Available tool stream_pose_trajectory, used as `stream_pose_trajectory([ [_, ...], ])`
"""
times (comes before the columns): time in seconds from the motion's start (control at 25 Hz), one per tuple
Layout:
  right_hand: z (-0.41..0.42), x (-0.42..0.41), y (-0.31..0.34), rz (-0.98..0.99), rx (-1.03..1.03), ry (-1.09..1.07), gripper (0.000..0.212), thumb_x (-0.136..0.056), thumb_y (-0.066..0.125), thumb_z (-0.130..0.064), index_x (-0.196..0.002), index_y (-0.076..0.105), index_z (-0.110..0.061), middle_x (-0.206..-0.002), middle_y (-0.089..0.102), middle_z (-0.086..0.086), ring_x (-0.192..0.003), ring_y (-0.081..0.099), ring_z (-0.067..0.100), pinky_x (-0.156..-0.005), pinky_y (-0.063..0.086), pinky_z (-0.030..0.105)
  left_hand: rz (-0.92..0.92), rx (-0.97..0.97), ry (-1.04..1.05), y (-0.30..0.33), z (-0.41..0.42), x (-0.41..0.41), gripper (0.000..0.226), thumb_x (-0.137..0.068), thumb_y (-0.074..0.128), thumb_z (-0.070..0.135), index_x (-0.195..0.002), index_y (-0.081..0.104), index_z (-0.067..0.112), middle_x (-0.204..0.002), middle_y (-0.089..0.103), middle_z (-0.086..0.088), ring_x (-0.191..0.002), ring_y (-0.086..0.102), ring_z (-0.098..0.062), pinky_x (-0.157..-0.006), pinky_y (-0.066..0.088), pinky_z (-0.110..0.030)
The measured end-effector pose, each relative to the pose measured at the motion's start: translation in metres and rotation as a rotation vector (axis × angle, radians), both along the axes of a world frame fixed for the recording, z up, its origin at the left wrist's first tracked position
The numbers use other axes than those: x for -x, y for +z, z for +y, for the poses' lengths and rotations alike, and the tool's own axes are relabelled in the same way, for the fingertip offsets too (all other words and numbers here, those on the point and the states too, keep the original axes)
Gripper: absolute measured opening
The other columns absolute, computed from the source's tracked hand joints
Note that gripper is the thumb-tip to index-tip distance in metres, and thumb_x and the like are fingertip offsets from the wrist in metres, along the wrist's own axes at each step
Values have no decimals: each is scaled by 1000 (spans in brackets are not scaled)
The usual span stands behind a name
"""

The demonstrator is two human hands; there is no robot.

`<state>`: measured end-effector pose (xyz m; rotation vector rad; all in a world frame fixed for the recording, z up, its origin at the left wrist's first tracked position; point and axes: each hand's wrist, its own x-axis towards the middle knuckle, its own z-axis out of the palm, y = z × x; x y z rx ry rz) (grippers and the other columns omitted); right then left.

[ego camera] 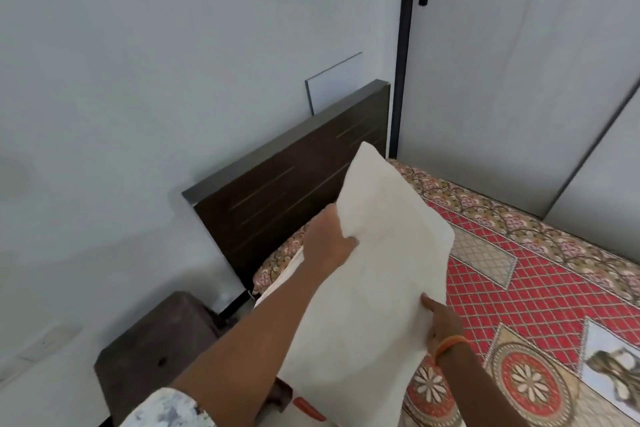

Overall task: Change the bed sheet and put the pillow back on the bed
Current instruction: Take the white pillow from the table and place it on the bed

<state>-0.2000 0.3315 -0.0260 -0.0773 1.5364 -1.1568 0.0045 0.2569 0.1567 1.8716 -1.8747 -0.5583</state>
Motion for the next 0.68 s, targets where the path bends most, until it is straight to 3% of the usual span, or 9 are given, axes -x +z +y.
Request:
stream_pose_trajectory([
  [0.12, -67, -25, -18, 6, -43, -87, 52, -82, 76, -21, -123, 57, 3, -114, 65, 17, -70, 57, 27, -55, 42, 31, -34, -21, -73, -13, -87, -16, 61, -77, 79, 33, -126, 47, 15, -120, 59, -2, -113, 57, -24, -89, 51, -39],
  [0.2, -111, -37, -35, 15, -61, -98, 53, -83, 76, -21, -125, 56, 5, -115, 64, 16, -69, 55, 26, -53, 41, 32, -42, -54, -120, -24, -141, -21, 59, -76, 79, 32, -123, 48, 15, -116, 60, -1, -109, 58, -23, -86, 53, -40],
  [0.32, -206, -51, -67, 3, -62, -142, 56, -83, 76, -21, -129, 54, 3, -121, 64, 15, -94, 62, 33, -78, 54, 42, -94, -81, -165, -50, -240, -31, 54, -77, 77, 31, -119, 48, 14, -114, 60, -1, -107, 58, -24, -86, 52, -42],
  [0.4, -272, -60, -98, -16, -62, -132, 61, -78, 80, -28, -129, 55, -5, -121, 65, 12, -105, 63, 34, -94, 51, 52, -123, -72, -157, -69, -308, -33, 50, -78, 76, 28, -116, 48, 14, -111, 60, -2, -104, 58, -25, -85, 52, -44],
  [0.48, -327, -70, -121, -12, -42, -137, 59, -76, 80, -32, -125, 56, -10, -119, 67, 9, -105, 64, 32, -97, 50, 53, -164, -68, -163, -87, -362, -33, 47, -79, 75, 26, -114, 47, 12, -109, 59, -3, -101, 58, -25, -83, 53, -44],
  [0.56, -383, -80, -151, -30, -6, -167, 45, -85, 74, -22, -124, 56, -10, -118, 66, 10, -105, 63, 31, -97, 50, 52, -169, -95, -197, -115, -419, -38, 47, -80, 73, 23, -117, 47, 12, -112, 58, -3, -102, 57, -25, -83, 53, -44],
  [0.68, -441, -92, -204, -19, 16, -118, 41, -88, 71, -24, -125, 56, -12, -123, 65, 13, -109, 64, 34, -96, 50, 55, -153, -187, -211, -161, -476, -58, 54, -81, 71, 16, -128, 43, 13, -125, 54, -5, -113, 55, -26, -92, 51, -40],
])
